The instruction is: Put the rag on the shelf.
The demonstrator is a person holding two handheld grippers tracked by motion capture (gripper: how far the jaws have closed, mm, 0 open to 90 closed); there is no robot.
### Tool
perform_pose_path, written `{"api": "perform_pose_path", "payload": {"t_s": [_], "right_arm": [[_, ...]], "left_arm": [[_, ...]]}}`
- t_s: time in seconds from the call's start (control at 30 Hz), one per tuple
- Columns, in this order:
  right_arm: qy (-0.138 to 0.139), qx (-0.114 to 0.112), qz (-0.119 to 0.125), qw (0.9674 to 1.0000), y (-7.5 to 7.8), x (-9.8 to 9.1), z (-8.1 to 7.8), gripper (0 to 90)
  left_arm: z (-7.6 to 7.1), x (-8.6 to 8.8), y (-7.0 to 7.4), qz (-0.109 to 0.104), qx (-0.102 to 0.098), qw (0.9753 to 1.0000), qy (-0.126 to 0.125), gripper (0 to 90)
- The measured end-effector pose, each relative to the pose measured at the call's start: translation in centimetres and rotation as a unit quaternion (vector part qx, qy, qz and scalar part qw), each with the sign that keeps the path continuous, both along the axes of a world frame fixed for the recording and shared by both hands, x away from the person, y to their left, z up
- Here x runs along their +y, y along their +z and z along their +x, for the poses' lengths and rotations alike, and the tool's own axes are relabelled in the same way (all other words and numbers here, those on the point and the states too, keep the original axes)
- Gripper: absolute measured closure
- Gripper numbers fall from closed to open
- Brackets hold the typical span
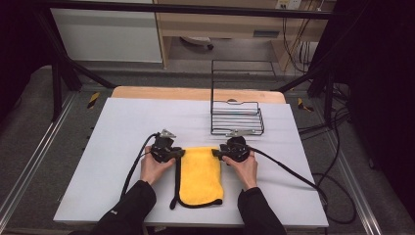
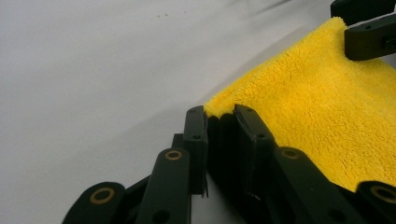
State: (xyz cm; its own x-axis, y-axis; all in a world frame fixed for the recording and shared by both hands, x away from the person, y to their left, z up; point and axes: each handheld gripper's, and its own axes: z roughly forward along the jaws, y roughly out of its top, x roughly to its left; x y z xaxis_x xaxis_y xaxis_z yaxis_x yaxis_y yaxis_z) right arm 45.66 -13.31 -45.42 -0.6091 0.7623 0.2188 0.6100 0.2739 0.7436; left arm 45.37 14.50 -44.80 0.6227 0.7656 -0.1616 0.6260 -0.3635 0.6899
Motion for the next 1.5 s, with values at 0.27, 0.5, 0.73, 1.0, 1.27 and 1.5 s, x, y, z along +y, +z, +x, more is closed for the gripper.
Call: {"api": "perform_pose_path", "payload": {"t_s": [0.27, 0.5, 0.73, 1.0, 1.27, 1.5], "right_arm": [[0.004, 0.022, 0.007, 0.9997, -0.2, 0.2, -0.1, 65.9], [0.002, 0.040, 0.001, 0.9992, 0.1, 0.7, -0.2, 77.0], [-0.002, 0.044, 0.006, 0.9990, 0.5, 0.6, -0.2, 83.9], [0.002, 0.017, 0.024, 0.9996, 2.0, 0.1, -1.1, 84.0], [0.009, -0.022, 0.044, 0.9988, 4.5, -0.4, -2.9, 83.9], [0.009, -0.045, 0.057, 0.9973, 5.8, -1.1, -3.9, 84.0]], "left_arm": [[0.0, 0.0, 0.0, 0.001, -0.004, 1.0000, -0.005, 74.6], [0.1, 0.2, 0.0, -0.006, 0.003, 1.0000, -0.007, 75.0], [0.0, 0.3, 0.3, -0.015, 0.006, 0.9999, -0.002, 79.0], [-1.1, 1.0, 2.2, -0.039, -0.028, 0.9988, -0.014, 79.8], [-2.4, 1.3, 4.0, -0.059, -0.055, 0.9965, -0.022, 79.8], [-3.6, 1.1, 5.6, -0.064, -0.083, 0.9941, -0.028, 79.8]]}}
